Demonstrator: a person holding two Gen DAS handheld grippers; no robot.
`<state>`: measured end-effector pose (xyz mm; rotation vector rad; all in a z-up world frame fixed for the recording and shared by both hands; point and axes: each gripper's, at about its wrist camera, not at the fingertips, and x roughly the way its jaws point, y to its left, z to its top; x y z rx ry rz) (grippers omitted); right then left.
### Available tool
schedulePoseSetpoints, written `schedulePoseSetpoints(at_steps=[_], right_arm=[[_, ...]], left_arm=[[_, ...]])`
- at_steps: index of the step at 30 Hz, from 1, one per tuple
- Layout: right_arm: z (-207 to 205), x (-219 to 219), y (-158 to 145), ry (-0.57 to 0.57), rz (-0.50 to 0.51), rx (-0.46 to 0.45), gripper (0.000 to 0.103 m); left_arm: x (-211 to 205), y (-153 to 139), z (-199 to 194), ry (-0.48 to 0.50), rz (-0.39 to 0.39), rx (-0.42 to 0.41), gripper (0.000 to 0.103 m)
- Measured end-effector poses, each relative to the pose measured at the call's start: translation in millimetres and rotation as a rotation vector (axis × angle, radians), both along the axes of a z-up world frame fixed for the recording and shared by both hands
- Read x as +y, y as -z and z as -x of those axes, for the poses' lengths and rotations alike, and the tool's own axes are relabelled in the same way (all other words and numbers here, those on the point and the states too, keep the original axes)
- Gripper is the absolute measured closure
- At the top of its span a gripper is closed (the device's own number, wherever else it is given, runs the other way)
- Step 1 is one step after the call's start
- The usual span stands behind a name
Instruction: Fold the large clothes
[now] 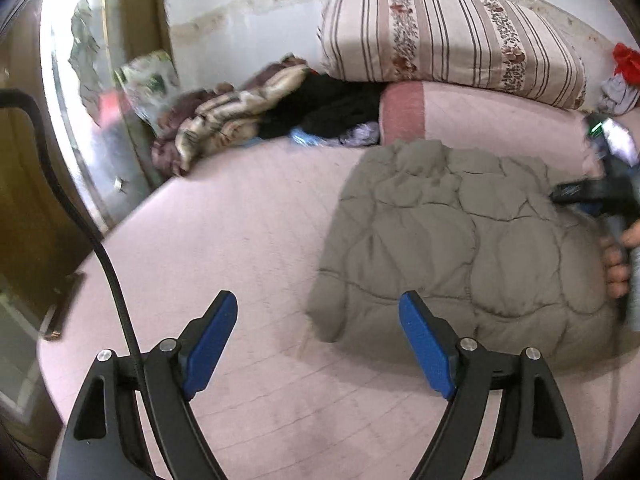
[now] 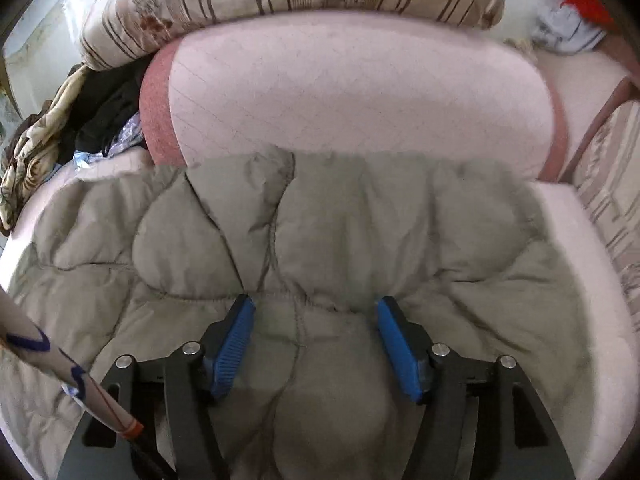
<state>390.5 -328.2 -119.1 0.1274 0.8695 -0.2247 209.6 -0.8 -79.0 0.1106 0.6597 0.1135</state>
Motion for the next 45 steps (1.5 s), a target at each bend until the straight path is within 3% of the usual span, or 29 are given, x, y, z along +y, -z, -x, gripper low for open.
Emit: schedulePoseSetpoints(at_steps=[3,6,12,20,23,30,39,45], right_arm=[[60,8,-34,-0.037,0.027,-0.109,0.035],[132,20,-47,-0.076,0.056,-0.135,0.027],[272,30,-20,0.005,0.002,-0.112,0.022],[382,40,11,0.195,-0.052,-0.04,0.022],[389,44,4,0.199,-0.084,-0.046,0.022],[398,60,-13,0.192,0.008,-0.072,0.022],[402,87,-13,0.176,0.099,-0.051,0.021],[400,97,-16,0.176,0.186,-0.048,0.021]], left_arm=[[1,-15,23,-0.014,-0.042,-0.062,0.021],[-1,-34,46,-0.025,-0.062,-0.112,0.017],[-4,-65,98,0.048,0.04,-0.117,0.009],[-31,-77,164,0.143,0.062,-0.12,0.009],[-36,-74,176,0.17,0.072,-0.086,0.009],[-36,-75,189,0.177,0.066,-0.062,0.009],[-26,-65,190,0.186,0.087,0.006,0.009],[-19,-62,190,0.169,0.089,0.006,0.009]])
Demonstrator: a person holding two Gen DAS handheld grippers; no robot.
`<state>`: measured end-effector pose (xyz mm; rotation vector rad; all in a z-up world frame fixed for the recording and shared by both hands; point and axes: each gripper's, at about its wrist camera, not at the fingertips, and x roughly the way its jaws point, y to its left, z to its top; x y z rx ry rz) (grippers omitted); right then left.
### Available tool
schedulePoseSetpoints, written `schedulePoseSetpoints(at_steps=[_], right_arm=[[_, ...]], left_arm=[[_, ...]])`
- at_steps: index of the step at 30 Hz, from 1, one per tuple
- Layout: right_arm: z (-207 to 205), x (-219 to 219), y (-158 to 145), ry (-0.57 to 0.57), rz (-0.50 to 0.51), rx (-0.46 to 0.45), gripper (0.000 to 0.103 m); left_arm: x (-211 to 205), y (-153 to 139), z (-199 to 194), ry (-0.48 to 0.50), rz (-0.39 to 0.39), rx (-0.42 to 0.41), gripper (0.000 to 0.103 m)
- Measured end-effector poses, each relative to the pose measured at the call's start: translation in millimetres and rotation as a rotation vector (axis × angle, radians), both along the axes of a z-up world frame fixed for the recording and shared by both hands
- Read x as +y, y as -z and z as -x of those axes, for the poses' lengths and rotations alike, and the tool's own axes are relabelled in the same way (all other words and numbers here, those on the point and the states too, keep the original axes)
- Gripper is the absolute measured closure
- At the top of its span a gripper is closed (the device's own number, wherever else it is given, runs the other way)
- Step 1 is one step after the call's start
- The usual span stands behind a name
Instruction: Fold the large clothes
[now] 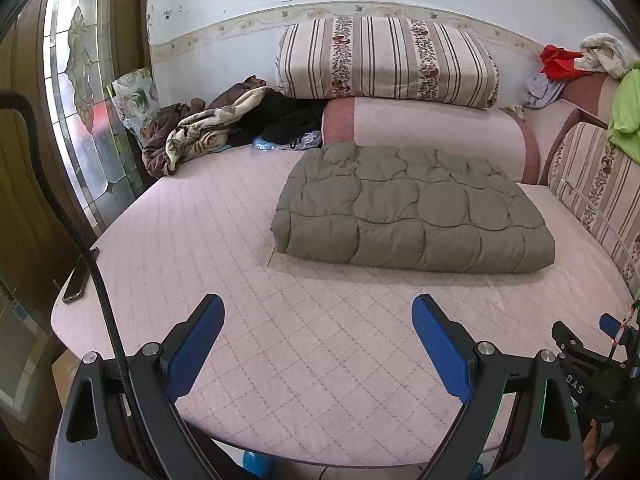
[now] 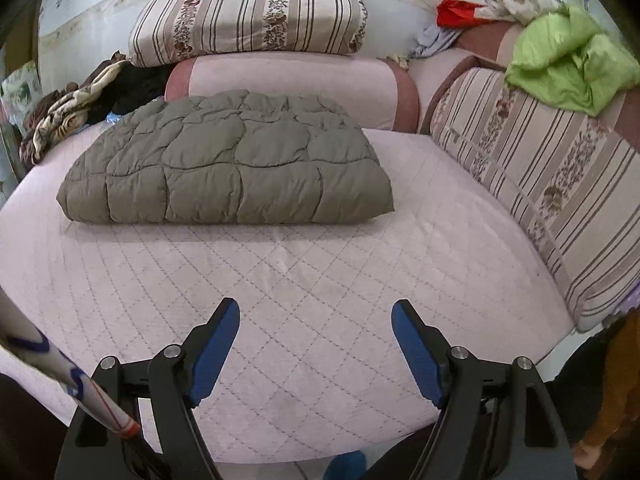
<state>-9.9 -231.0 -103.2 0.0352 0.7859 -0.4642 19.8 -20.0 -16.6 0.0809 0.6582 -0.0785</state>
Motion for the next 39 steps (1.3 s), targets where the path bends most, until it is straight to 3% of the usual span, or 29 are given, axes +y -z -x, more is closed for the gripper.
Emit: schedulePoseSetpoints(at_steps=[8,13,15,22,26,30,33,36,39], right_arm=[[-10,-7,3,-0.001,0.025,0.022,0.021],[-39,-49,-6,0.024,0.024,0.028,0.019],[-63,-90,-6,0.064,-0.048,0.044,0.017],[-138,-197,6,0.096,-0.25,0.054,0.011],[-185,-255,21,0.072,-0.446,0.031,0.009],[-230,-292,54,0.012,-0.714,0.015,0.006],[-253,-301,77,-0.042,-0.837,0.008,0.004],[-277,-297,94,-0.114,-0.924,0.02,0.003],[-296,-284,100,-0.16,-0.939,0.02,0.002]], left_arm=[[9,4,-31,-0.011,-0.039,0.009,0.009],[21,16,-104,-0.018,-0.07,0.063,0.009],[28,27,-143,-0.023,-0.058,0.109,0.009],[52,72,-254,-0.002,0.139,0.251,0.009],[59,99,-304,0.073,0.299,0.326,0.009],[64,130,-349,0.191,0.528,0.435,0.009],[64,157,-377,0.264,0.684,0.507,0.009],[57,173,-386,0.279,0.738,0.545,0.009],[42,163,-382,0.299,0.691,0.527,0.01]])
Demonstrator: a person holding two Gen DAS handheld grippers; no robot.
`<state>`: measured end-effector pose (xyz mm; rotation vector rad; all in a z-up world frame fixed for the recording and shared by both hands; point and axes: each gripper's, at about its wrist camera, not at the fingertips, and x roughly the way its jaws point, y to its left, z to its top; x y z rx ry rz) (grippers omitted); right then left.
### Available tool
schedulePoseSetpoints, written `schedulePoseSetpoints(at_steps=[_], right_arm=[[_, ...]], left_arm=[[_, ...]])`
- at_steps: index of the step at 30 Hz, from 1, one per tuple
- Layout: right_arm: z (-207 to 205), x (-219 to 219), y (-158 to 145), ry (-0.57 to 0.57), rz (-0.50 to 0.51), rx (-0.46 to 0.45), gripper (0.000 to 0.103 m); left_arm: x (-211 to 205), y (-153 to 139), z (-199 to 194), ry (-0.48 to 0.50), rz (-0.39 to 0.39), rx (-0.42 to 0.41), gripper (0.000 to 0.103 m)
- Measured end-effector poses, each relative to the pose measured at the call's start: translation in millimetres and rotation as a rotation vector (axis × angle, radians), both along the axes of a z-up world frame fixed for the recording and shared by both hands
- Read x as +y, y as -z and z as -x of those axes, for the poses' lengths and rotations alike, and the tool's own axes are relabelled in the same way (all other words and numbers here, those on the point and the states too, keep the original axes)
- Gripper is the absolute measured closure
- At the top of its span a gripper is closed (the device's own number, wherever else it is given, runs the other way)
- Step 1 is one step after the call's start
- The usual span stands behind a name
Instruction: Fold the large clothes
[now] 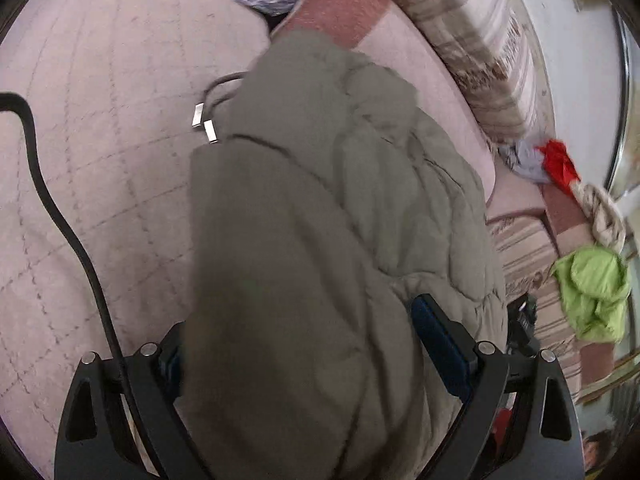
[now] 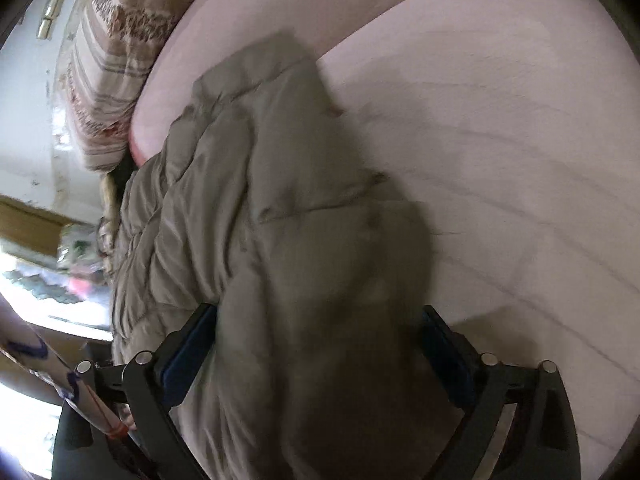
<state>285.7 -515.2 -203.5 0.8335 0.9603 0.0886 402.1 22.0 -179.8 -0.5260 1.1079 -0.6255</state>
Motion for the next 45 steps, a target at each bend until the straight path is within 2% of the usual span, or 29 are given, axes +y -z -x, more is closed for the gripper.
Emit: schedulePoseSetpoints(at_steps=[1,3,4,6,8,10,11,12,13,14,15,16,17,19,21,24,25,28,30,33,36,38,40,43,45], right_arm=[[-2,3,0,-0.004,-0.007,-0.01,0.005],[0,7,-6,-0.007,-0.033,-0.03,0.026],[3,6,-9,-0.012,-0.028,-0.037,0.032],[18,7,-26,-0.026,-0.02,-0.071,0.053],[35,5,-40,-0.035,-0.03,-0.116,0.058],[55,7,-48,-0.037,-0.028,-0.149,0.058],[61,8,-47,-0.038,-0.025,-0.147,0.058],[65,10,-42,-0.039,0.0,-0.128,0.056],[67,10,-37,-0.033,0.018,-0.108,0.053],[66,10,-27,-0.006,0.036,-0.068,0.043],[66,8,-19,0.033,0.038,-0.035,0.031],[67,7,-14,0.076,0.036,-0.018,0.026],[69,7,-14,0.11,0.034,-0.013,0.023],[74,10,-24,0.157,0.068,-0.014,0.023],[90,11,-48,0.236,0.195,-0.036,0.023],[114,23,-97,0.351,0.417,-0.094,0.022],[120,33,-114,0.34,0.506,-0.112,0.022],[104,66,-130,0.226,0.584,-0.153,0.025],[81,98,-122,0.109,0.593,-0.16,0.026],[52,126,-93,0.041,0.648,-0.117,0.026],[33,127,-65,0.06,0.713,-0.071,0.025],[26,118,-55,0.116,0.699,-0.08,0.023],[22,112,-55,0.136,0.677,-0.075,0.023],[27,113,-64,0.131,0.703,-0.059,0.023],[49,119,-79,0.144,0.724,-0.069,0.023]], left_arm=[[-5,-9,4,0.01,-0.012,-0.022,0.018],[-11,-25,10,0.017,-0.023,-0.047,0.03],[-12,-34,14,0.021,-0.025,-0.058,0.037],[-13,-54,30,0.032,-0.012,-0.083,0.043],[-14,-67,50,0.042,-0.022,-0.099,0.045],[-15,-67,58,0.029,-0.067,-0.09,0.045],[-17,-63,57,0.013,-0.114,-0.08,0.042],[-20,-52,52,-0.017,-0.187,-0.063,0.038],[-19,-43,49,-0.04,-0.221,-0.041,0.03],[-17,-30,44,-0.08,-0.232,-0.002,0.024],[-10,-24,44,-0.106,-0.202,0.024,0.024],[-8,-26,44,-0.119,-0.183,0.039,0.025],[-6,-34,47,-0.127,-0.187,0.03,0.028],[-2,-56,54,-0.134,-0.237,-0.041,0.028],[8,-90,69,-0.175,-0.287,-0.155,0.028],[11,-113,78,-0.204,-0.327,-0.243,0.028],[6,-114,79,-0.199,-0.35,-0.257,0.028],[-18,-92,73,-0.143,-0.421,-0.233,0.028],[-33,-73,62,-0.137,-0.499,-0.223,0.028],[-51,-61,50,-0.145,-0.58,-0.259,0.026],[-53,-58,47,-0.159,-0.612,-0.302,0.023],[-54,-56,46,-0.165,-0.607,-0.305,0.022],[-52,-57,46,-0.173,-0.602,-0.305,0.022],[-50,-71,57,-0.212,-0.615,-0.339,0.022],[-46,-91,77,-0.263,-0.636,-0.398,0.022]])
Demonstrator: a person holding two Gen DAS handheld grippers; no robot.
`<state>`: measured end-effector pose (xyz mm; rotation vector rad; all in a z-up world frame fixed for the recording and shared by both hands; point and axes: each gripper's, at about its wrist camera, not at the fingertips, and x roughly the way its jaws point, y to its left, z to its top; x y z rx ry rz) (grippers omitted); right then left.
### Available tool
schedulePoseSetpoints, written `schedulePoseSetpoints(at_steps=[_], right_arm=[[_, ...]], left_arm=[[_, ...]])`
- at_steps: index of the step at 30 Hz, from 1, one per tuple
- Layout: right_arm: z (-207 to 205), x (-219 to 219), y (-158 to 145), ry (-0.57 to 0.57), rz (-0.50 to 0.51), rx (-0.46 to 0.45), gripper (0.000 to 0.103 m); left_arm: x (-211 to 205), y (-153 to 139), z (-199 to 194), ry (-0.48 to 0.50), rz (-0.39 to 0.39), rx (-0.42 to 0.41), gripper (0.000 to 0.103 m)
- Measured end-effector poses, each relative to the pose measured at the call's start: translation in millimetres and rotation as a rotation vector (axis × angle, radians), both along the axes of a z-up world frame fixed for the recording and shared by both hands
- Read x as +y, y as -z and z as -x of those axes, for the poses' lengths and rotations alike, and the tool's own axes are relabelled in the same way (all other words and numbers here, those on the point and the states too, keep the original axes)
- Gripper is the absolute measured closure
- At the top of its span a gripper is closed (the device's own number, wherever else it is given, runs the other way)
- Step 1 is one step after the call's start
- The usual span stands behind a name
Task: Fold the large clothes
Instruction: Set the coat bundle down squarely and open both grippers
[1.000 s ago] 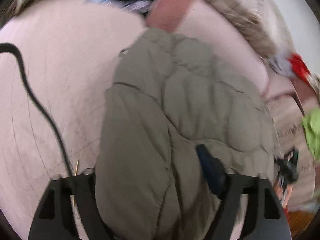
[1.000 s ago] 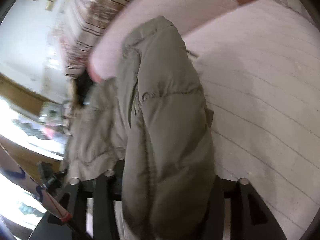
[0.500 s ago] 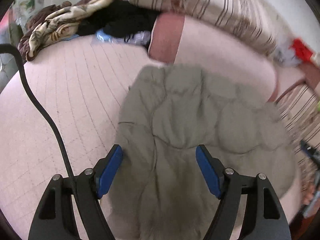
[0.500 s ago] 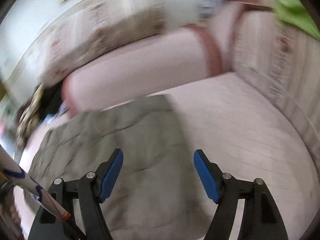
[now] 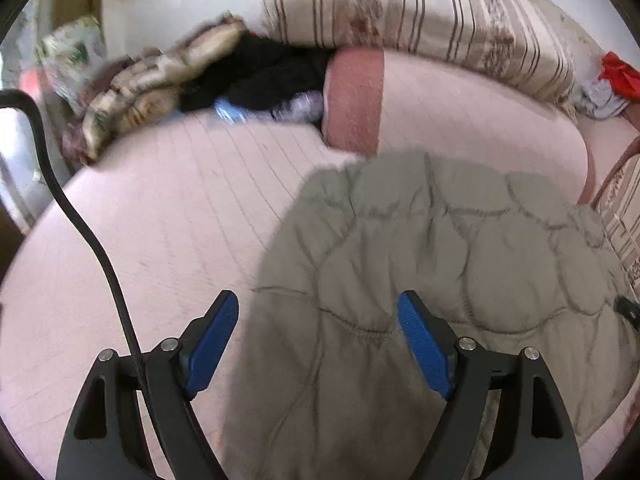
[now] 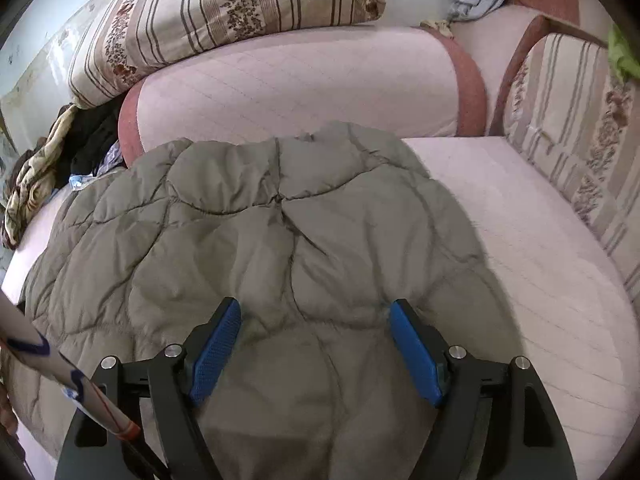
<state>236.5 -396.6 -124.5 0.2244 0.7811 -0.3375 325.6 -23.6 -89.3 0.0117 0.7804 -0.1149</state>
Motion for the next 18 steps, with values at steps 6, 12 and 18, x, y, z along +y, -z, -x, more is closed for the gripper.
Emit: schedulePoseSetpoints(at_steps=[6,12,18], right_arm=[[103,27,-20,-0.021,-0.031,-0.045,0.022],[184,70,-10,0.011,-0.039,-0.047,0.022],[229,106,0,0.011,-0.122,-0.047,0.022]], left_arm=[[12,-69,81,-0.134,-0.105,-0.253,0.017],[46,-104,175,-0.172,-0.022,-0.346,0.004],[49,-114,266,-0.24,-0.14,-0.47,0.003]])
